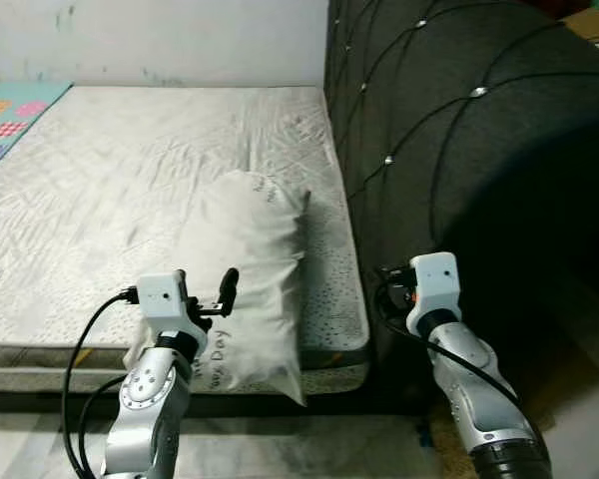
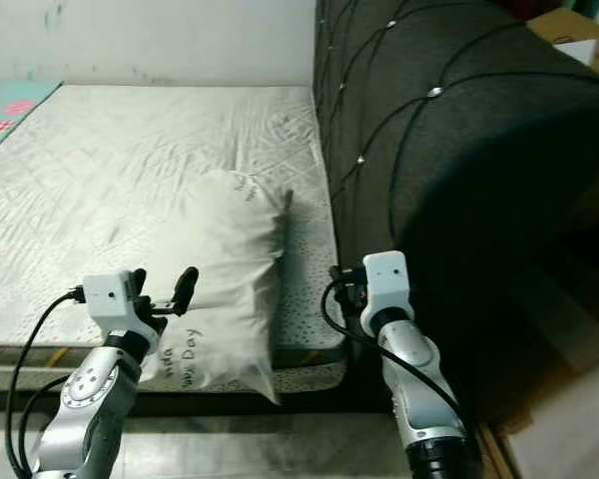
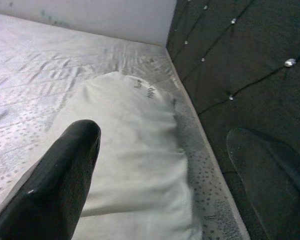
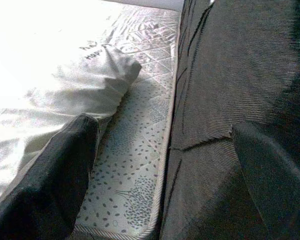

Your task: Clean up the room

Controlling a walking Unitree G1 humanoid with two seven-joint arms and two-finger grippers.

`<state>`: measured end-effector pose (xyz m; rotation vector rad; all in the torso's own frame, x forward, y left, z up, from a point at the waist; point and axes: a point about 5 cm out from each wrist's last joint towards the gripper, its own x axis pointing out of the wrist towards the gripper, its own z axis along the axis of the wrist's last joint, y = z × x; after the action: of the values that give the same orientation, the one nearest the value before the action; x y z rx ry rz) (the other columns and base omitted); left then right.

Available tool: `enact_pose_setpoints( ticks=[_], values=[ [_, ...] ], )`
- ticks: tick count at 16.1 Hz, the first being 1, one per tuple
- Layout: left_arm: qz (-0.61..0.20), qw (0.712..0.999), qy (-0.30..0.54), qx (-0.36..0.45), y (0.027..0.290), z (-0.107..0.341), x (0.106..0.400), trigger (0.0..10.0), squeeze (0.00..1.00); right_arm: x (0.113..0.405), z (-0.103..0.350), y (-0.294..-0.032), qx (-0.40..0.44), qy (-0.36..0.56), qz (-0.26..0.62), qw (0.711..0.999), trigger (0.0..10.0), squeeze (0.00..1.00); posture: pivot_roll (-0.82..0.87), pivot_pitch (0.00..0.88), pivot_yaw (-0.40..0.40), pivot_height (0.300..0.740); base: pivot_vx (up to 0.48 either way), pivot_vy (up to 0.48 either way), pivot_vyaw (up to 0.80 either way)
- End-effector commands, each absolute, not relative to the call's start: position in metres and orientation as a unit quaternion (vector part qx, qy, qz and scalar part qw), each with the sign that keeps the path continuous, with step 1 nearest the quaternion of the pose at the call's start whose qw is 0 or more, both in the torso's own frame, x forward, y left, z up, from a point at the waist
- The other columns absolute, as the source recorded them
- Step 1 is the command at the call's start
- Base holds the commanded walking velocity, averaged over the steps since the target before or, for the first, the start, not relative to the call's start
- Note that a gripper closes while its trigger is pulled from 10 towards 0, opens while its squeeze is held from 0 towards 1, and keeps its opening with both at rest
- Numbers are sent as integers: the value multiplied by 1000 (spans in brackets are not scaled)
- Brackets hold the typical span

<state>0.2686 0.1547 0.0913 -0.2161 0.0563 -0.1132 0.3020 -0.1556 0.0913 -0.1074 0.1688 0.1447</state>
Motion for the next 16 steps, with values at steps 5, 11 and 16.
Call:
enact_pose_setpoints(
  ticks=[5, 11, 16],
  values=[
    [-52, 993, 28, -102, 160, 93, 269, 10000, 0, 302, 94, -155, -52, 79, 71, 993, 10000, 0, -129, 57, 18, 740, 0, 480, 0],
    [-44, 995, 25, -92, 163, 94, 269, 10000, 0, 303, 95, -155, -50, 78, 71, 993, 10000, 0, -128, 58, 18, 740, 0, 400, 0],
    [-67, 993, 14, -92, 158, 97, 268, 10000, 0, 302, 95, -153, -51, 77, 78, 993, 10000, 0, -129, 59, 18, 740, 0, 0, 0]
  ],
)
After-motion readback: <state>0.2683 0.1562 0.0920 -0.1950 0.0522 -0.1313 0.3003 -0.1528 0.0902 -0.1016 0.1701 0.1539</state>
